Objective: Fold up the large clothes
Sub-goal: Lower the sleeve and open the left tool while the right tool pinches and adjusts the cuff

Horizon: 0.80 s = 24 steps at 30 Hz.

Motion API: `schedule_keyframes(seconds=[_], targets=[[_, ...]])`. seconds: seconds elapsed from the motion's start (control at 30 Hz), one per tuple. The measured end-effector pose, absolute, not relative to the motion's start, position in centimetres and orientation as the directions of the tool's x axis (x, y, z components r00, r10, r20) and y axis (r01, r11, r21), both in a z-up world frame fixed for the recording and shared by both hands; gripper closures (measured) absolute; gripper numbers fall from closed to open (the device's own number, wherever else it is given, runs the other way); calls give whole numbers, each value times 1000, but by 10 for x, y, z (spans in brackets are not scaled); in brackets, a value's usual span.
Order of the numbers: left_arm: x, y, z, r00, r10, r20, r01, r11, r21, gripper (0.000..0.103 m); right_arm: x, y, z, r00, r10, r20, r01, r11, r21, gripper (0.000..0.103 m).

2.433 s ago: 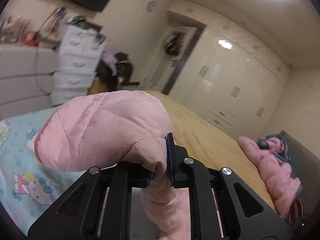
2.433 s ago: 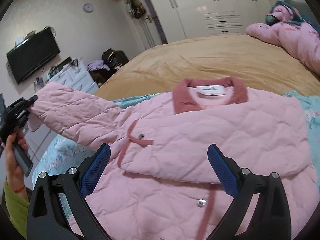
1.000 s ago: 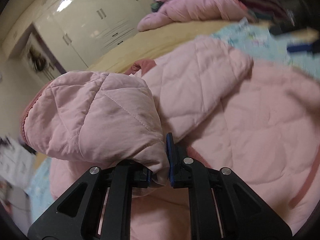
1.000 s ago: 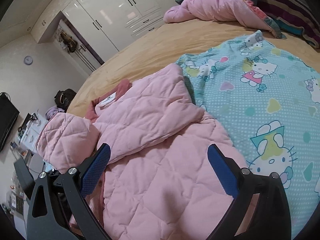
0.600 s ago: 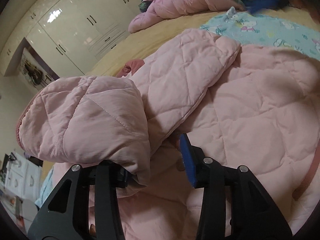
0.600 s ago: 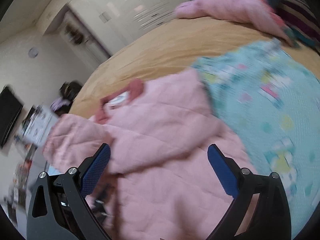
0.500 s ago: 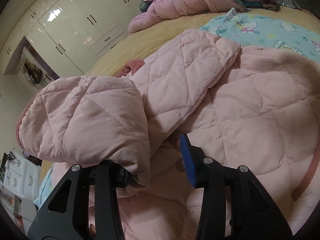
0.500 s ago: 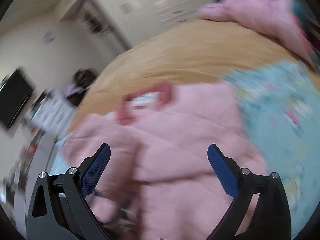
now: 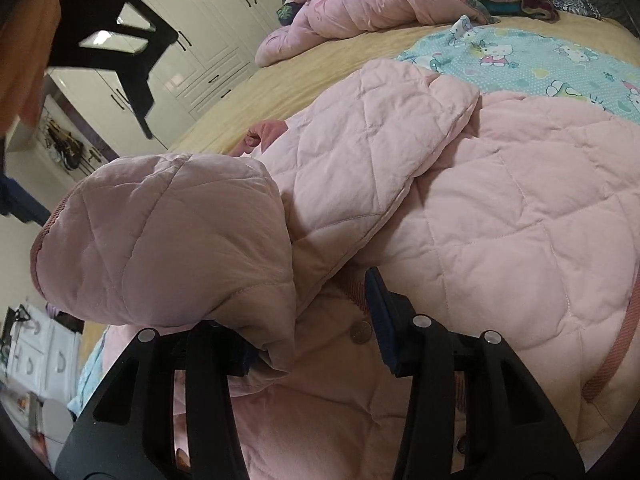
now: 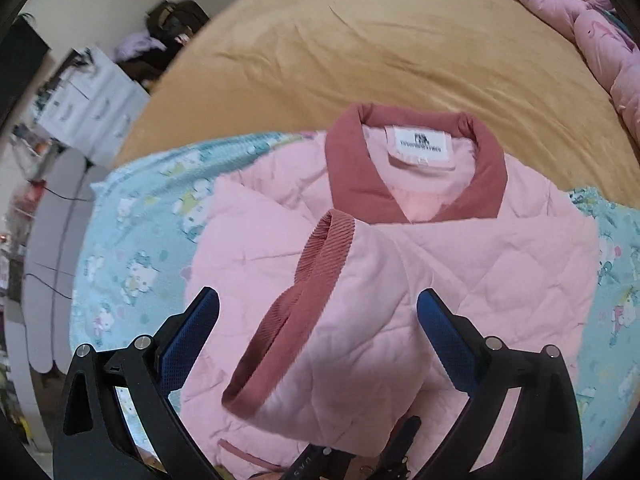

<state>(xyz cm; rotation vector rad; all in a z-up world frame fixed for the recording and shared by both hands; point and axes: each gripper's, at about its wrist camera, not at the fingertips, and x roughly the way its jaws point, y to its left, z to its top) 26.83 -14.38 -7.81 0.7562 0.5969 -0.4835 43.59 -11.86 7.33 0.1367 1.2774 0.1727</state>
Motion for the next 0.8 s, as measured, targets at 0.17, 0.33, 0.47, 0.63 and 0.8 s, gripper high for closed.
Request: schedule_keyframes(seconds=[0.17,0.33,0.47,0.63,0.8], targets=[[270,-143,-76,728,-202,-655,605,638,476,63,440,-127,59,234,183,-955,-95,982,165,52],[269,-141,-66,721,-225,-655,612,651,449,54,429,-152,73,306,204,-930,-146,975,166,84],[262,-138,-46,709,-293,-642,628,677,384,33,423,-192,96,384,284,-878,-135,959,251,86],[250,-130,-19,749,-335,-571,606,696,386,15,412,-236,122,469,325,-821,-142,946,293,90],[256,-103,16,763,-384,-520,583,755,299,9,403,-280,136,540,369,-757,-126,924,360,90]])
